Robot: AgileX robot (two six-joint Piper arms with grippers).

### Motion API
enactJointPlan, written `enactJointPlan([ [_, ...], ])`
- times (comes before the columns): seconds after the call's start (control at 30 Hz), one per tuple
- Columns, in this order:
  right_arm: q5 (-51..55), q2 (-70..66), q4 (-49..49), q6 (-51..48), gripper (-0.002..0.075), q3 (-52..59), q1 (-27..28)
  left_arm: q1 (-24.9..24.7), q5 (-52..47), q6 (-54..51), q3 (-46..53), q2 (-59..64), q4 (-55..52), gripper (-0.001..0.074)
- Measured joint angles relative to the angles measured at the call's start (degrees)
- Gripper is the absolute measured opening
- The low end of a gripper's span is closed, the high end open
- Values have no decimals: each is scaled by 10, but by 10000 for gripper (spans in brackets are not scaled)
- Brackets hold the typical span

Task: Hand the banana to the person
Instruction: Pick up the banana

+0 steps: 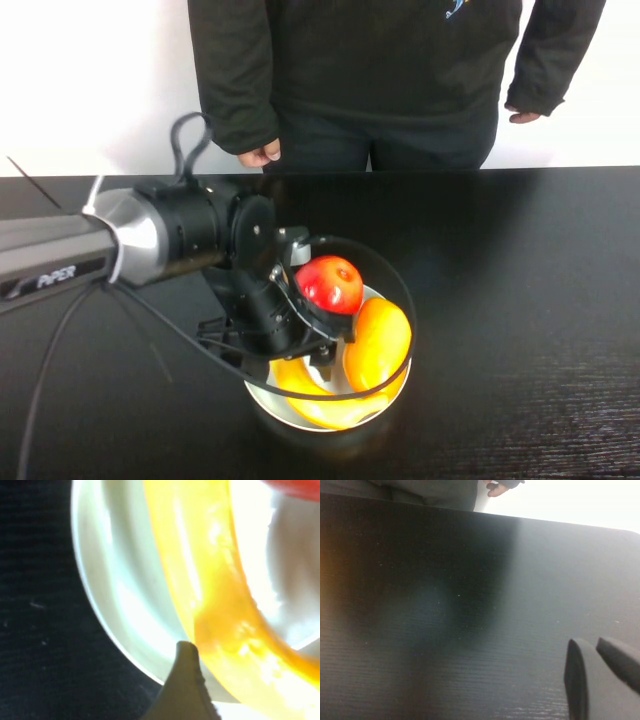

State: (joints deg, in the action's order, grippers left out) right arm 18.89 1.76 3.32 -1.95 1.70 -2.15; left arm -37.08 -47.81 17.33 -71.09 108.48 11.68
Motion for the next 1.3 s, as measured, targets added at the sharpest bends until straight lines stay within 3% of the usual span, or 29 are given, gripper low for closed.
enactJointPlan([
  [0.73, 0, 0, 0, 0, -7, 0, 0, -1, 64, 46, -5, 67, -48, 512],
  [0.83, 0, 0, 0, 0, -7, 0, 0, -1, 67, 46, -5, 67, -52, 470],
  [1.03, 0, 0, 0, 0, -7, 0, 0, -1, 72, 47, -5, 67, -55, 288],
  [1.3, 0, 0, 0, 0, -7, 0, 0, -1, 68, 47, -5, 60, -57, 284],
])
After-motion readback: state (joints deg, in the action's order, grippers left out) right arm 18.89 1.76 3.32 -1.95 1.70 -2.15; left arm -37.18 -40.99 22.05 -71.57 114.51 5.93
